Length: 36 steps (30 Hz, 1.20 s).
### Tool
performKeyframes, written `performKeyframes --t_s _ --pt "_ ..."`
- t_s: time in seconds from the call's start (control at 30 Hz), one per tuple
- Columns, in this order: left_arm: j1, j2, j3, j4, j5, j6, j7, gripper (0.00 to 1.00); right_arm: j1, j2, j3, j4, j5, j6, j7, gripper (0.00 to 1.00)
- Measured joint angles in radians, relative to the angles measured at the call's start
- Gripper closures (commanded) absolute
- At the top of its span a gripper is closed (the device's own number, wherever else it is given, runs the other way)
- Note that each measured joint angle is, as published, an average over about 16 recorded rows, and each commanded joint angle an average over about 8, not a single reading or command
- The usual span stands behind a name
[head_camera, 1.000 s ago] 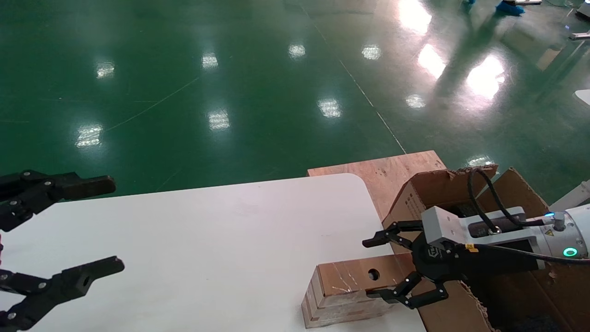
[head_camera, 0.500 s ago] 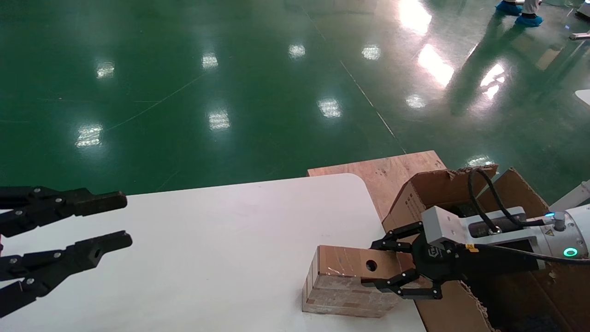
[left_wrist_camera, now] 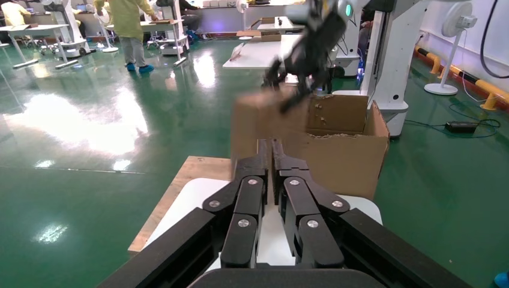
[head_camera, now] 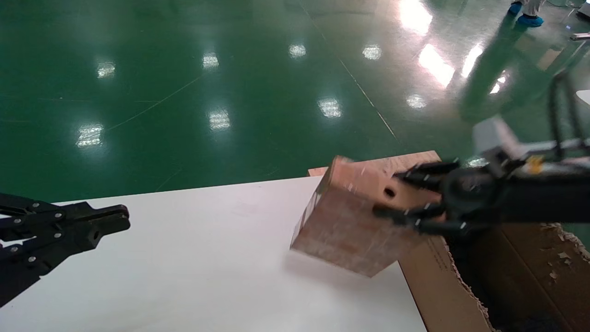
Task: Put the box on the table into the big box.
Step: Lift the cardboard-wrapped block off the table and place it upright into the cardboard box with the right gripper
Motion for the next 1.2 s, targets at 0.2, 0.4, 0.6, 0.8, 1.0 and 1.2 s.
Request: performKeyframes --t_s 0.2,0.4,0.6,0.8,1.0,1.2 --pt "0.000 0.000 0.000 0.000 0.000 0.000 0.000 1.00 0.004 0.124 0.039 0.000 0.138 0.068 0.065 1.00" --pt "0.000 0.000 0.000 0.000 0.000 0.000 0.000 1.00 -0.024 0.277 0.024 0.008 0.253 0.153 0.083 1.00" --pt "0.000 0.000 0.000 0.000 0.000 0.000 0.000 1.00 -0.042 0.433 -0.087 0.050 0.308 0.229 0.067 1.00" --pt "0.000 0.000 0.000 0.000 0.000 0.000 0.000 1.00 -0.032 0.539 -0.283 0.081 0.350 0.309 0.050 1.00" --pt "0.000 0.000 0.000 0.000 0.000 0.000 0.000 1.00 0.017 0.590 -0.506 0.117 0.404 0.415 0.016 1.00" --pt "0.000 0.000 0.000 0.000 0.000 0.000 0.000 1.00 0.106 0.612 -0.706 0.170 0.486 0.551 -0.047 1.00"
